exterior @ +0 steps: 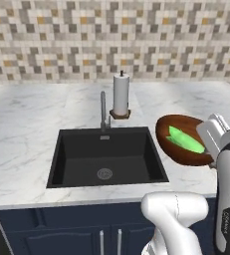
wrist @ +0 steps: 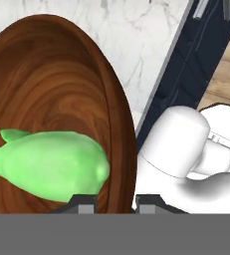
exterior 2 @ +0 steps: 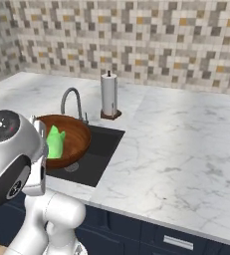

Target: Pick the corn from the cabinet and place it in the bowl. Then pick the bowl and place it in the sink. Then turn on the sink facuet.

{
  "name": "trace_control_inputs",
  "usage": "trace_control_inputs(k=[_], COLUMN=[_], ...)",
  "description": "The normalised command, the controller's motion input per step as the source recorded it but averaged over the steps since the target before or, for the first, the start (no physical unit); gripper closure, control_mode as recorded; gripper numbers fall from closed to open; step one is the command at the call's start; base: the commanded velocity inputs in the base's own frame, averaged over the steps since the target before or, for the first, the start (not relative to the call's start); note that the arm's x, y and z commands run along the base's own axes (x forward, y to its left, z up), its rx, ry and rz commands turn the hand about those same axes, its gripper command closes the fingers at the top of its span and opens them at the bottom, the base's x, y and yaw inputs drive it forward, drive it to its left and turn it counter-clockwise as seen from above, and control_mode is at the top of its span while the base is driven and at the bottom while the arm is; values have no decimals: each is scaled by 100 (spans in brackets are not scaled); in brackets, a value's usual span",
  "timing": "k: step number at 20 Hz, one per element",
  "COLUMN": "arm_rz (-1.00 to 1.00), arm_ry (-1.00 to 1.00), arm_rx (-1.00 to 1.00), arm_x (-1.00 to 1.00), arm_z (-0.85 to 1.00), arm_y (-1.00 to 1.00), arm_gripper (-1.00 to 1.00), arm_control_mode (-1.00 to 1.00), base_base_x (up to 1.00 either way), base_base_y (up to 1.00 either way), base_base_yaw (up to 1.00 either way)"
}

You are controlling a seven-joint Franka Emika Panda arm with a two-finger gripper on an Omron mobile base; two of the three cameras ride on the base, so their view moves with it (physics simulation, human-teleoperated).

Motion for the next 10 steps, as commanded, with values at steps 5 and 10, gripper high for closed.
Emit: trace_control_inputs(k=[5,10], arm_rz=[24,39], arm_ry=[3,1], arm_rx=[0,-1], arm_x=[77,100], arm_z=[-43,-52], arm_y=[3,1], arm_gripper=[100,100], arm_control_mode=[-100,-100], base_base_x=[0,0], base_base_y=[0,0], base_base_yaw=[0,0])
